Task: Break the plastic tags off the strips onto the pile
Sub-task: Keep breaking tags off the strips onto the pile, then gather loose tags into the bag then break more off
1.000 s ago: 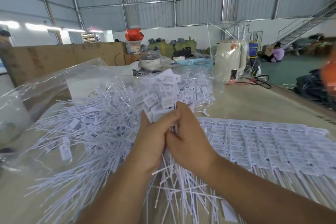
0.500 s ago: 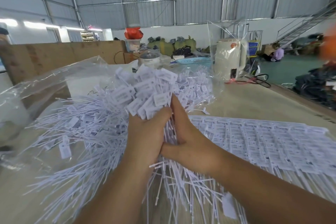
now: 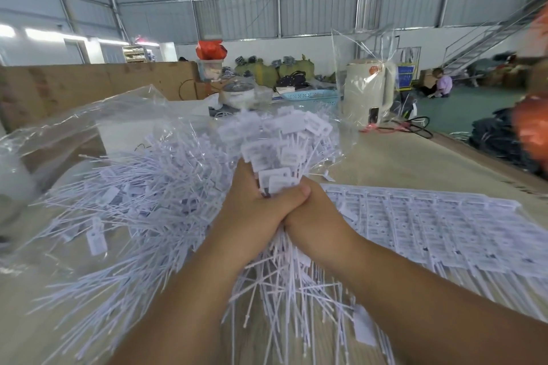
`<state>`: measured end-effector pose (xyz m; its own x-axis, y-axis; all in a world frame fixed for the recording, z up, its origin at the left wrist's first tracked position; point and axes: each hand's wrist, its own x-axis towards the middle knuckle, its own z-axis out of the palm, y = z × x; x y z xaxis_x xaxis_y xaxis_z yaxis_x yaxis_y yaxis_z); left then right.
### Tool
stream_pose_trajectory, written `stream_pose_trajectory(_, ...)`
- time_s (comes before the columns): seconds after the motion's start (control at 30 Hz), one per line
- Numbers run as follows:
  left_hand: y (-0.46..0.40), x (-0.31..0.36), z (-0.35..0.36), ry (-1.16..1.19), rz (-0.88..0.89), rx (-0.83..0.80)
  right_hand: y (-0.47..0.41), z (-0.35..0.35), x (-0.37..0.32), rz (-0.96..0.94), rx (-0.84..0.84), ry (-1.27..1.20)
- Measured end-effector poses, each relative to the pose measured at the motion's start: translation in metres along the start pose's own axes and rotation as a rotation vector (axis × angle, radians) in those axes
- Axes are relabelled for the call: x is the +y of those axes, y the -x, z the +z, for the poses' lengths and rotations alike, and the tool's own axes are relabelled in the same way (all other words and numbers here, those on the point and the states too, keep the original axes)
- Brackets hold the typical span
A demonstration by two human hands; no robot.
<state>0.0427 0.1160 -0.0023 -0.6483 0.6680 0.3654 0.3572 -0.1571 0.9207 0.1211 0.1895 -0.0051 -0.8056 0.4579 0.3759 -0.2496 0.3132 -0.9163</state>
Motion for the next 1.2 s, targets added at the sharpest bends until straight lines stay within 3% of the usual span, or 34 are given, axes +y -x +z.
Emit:
stream_pose_trajectory(0.13,-0.001,0.002,0.005,0.005,-0.077,0.165,-0.002,0.004,0.007,-0.059,0.023,-0.116)
stream_pose_trajectory(0.27,-0.002,-0.001,0.003,0.109,-0.252,-0.063,-0.007,0.01,0.013,-0.13,0.063,-0.158)
stream_pose_trajectory(0.33,-0.001,-0.001,0.004,0.173,-0.29,-0.085,-0.005,0.015,0.016,-0.12,0.03,-0.177)
stream_pose_trajectory(0.5,0.001,-0.003,0.005,0.306,-0.338,-0.035,-0.001,0.011,0.015,-0.042,0.052,0.258)
stream_pose_trajectory(0.7,-0.001,-0.003,0.004,0.251,-0.234,0.105,0.012,-0.023,-0.016,0.067,-0.278,0.469)
stream_pose_trajectory(0.87,0.0,-0.005,0.004,0.222,-0.239,0.202,0.03,-0.073,-0.039,0.263,-0.508,0.839)
stream_pose_trajectory(1.03,-0.001,-0.005,0.006,0.119,-0.053,0.2,0.05,-0.085,-0.032,0.438,-0.719,1.027)
stream_pose_trajectory(1.2,0.003,0.0,0.007,0.035,0.015,0.22,0.053,-0.07,-0.011,0.307,-0.62,1.127)
